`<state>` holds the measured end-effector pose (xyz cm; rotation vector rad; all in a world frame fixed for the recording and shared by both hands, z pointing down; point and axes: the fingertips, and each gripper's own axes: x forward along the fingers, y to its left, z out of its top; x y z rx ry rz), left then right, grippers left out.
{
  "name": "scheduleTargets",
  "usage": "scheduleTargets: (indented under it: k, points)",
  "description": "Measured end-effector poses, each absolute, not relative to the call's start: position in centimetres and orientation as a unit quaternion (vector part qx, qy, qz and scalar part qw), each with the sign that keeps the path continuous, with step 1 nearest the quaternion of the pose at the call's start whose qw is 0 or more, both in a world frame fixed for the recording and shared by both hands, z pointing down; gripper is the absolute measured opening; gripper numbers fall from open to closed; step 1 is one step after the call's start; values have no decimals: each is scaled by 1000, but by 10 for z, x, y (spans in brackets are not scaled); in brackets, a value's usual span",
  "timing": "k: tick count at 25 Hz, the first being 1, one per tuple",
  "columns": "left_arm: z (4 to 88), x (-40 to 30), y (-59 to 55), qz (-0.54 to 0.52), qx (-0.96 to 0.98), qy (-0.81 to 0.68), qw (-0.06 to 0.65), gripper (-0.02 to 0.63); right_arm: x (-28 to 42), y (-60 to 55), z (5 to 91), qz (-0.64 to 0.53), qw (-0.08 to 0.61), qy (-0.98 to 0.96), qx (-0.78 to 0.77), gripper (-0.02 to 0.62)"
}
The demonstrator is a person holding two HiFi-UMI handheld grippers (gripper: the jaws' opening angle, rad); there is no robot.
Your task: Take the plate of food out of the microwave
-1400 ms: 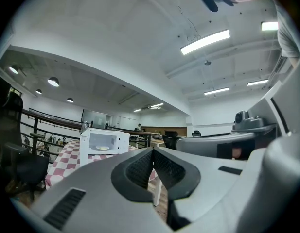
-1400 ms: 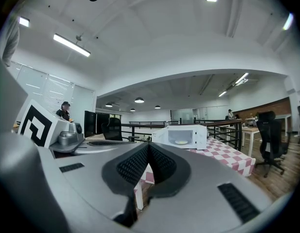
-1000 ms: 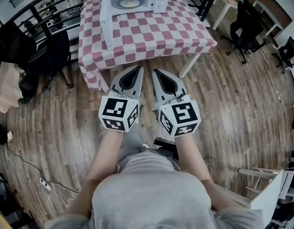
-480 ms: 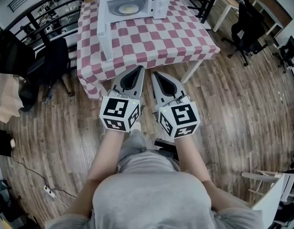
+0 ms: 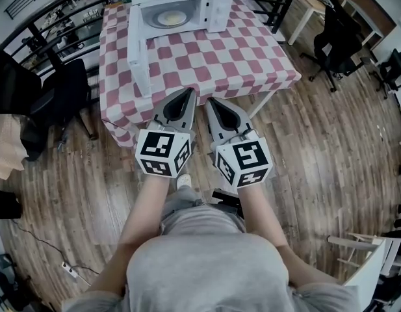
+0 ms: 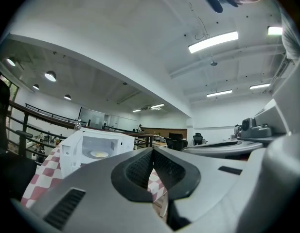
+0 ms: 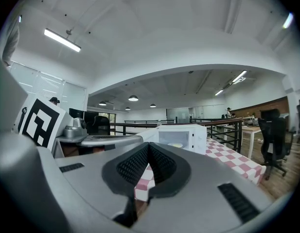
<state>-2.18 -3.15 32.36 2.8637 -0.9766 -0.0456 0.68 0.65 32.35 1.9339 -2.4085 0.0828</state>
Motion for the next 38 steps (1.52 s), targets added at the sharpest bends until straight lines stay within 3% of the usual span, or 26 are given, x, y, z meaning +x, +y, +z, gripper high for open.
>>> scheduleTargets:
  k: [38]
  points:
    - [332, 17, -184, -22, 948, -306, 83, 3, 42, -138, 326, 24, 43, -760, 648, 26]
